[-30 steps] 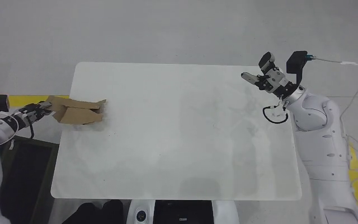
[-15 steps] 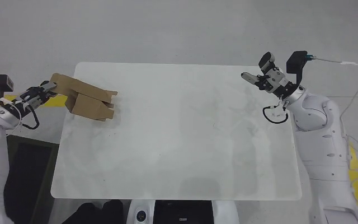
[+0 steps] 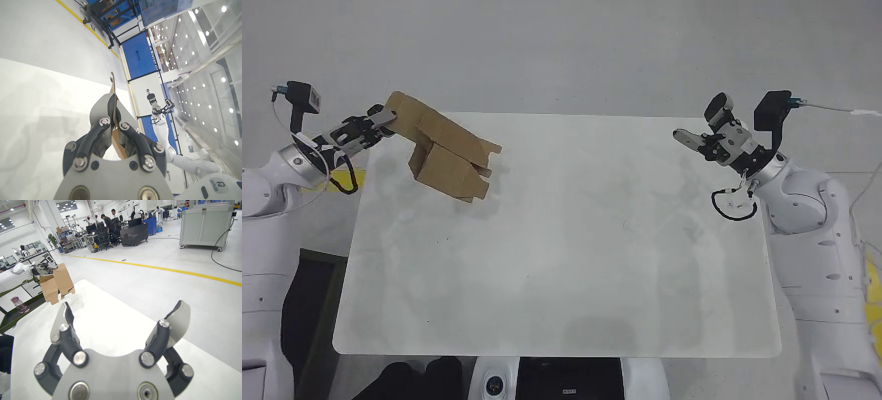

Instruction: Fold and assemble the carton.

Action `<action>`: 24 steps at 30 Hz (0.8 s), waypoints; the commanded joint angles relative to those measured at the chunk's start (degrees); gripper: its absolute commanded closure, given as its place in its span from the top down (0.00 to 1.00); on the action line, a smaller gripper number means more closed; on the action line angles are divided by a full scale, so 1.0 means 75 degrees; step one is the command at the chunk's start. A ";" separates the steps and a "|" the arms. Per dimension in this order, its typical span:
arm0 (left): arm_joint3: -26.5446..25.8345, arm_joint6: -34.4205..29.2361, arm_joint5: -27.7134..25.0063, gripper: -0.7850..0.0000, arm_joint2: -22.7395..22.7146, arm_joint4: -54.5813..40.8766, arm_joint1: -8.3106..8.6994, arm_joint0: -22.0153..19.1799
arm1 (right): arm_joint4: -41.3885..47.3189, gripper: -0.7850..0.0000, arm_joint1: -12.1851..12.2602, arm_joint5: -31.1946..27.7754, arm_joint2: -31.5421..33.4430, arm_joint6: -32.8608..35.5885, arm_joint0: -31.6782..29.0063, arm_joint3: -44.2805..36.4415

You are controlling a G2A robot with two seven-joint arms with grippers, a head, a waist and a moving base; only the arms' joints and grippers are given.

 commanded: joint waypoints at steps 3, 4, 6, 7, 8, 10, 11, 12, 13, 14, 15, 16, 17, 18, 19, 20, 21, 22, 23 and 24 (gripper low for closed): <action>0.0061 -0.0072 -0.0277 0.00 0.0775 0.0047 -0.0167 -0.0536 | -0.0001 1.00 0.0000 0.0000 0.0000 0.0000 0.0000 0.0000; 0.0088 -0.0059 -0.0370 0.00 0.0928 0.0110 -0.0203 -0.0658 | -0.0001 1.00 0.0000 0.0000 0.0000 0.0000 0.0000 0.0000; 0.0115 -0.0064 -0.0508 0.00 0.1235 0.0188 -0.0280 -0.0901 | -0.0001 1.00 0.0000 0.0000 0.0000 0.0000 0.0000 0.0000; 0.0126 -0.0089 -0.0627 0.00 0.1375 0.0238 -0.0315 -0.1023 | -0.0001 1.00 0.0000 0.0000 0.0000 0.0000 0.0000 0.0000; 0.0159 -0.0100 -0.0699 0.00 0.1509 0.0252 -0.0353 -0.1139 | -0.0001 1.00 0.0000 0.0000 0.0000 0.0000 0.0000 0.0000; 0.0194 -0.0246 -0.0795 0.00 0.1797 0.0176 -0.0434 -0.1364 | -0.0001 1.00 0.0000 0.0000 0.0000 0.0000 0.0000 0.0000; 0.0215 -0.0306 -0.0852 0.00 0.1935 0.0152 -0.0474 -0.1470 | -0.0001 1.00 0.0000 0.0000 0.0000 0.0000 0.0000 0.0000; 0.0226 -0.0385 -0.0886 0.00 0.2082 0.0105 -0.0516 -0.1562 | -0.0001 1.00 0.0000 0.0000 0.0000 0.0000 0.0000 0.0000; 0.0225 -0.0466 -0.0946 0.00 0.2218 0.0064 -0.0557 -0.1654 | -0.0001 1.00 0.0000 0.0000 0.0000 0.0000 0.0000 0.0000; 0.0227 -0.0532 -0.1017 0.00 0.2344 0.0007 -0.0597 -0.1727 | -0.0001 1.00 0.0000 0.0000 0.0000 0.0000 0.0000 0.0000; 0.0228 -0.0603 -0.1053 0.00 0.2465 -0.0088 -0.0637 -0.1786 | -0.0001 1.00 0.0000 0.0000 0.0000 0.0000 0.0000 0.0000; 0.0215 -0.0692 -0.1091 0.00 0.2581 -0.0174 -0.0674 -0.1840 | -0.0001 1.00 0.0000 0.0000 0.0000 0.0000 0.0000 0.0000; 0.0224 -0.0740 -0.1123 0.00 0.2675 -0.0231 -0.0706 -0.1888 | -0.0001 1.00 0.0000 0.0000 0.0000 0.0000 0.0000 0.0000; 0.0215 -0.0807 -0.1158 0.00 0.2772 -0.0290 -0.0738 -0.1922 | -0.0001 1.00 0.0000 0.0000 0.0000 0.0000 0.0000 0.0000; 0.0203 -0.0882 -0.1188 0.00 0.2866 -0.0347 -0.0767 -0.1949 | -0.0001 1.00 0.0000 0.0000 0.0000 0.0000 0.0000 0.0000; 0.0190 -0.0952 -0.1219 0.00 0.2953 -0.0398 -0.0795 -0.1970 | -0.0001 1.00 0.0000 0.0000 0.0000 0.0000 0.0000 0.0000; 0.0176 -0.1026 -0.1256 0.00 0.3035 -0.0447 -0.0820 -0.1984 | -0.0001 1.00 0.0000 0.0000 0.0000 0.0000 0.0000 0.0000; 0.0172 -0.1088 -0.1282 0.00 0.3105 -0.0479 -0.0841 -0.1996 | -0.0001 1.00 0.0000 0.0000 0.0000 0.0000 0.0000 0.0000; 0.0166 -0.1148 -0.1302 0.00 0.3169 -0.0523 -0.0862 -0.2005 | 0.0002 1.00 0.0002 0.0089 -0.0026 0.0048 -0.0064 -0.0047; 0.0164 -0.1209 -0.1327 0.00 0.3225 -0.0545 -0.0879 -0.2012 | 0.0095 1.00 0.0008 0.0093 -0.0063 0.0174 -0.0105 -0.0096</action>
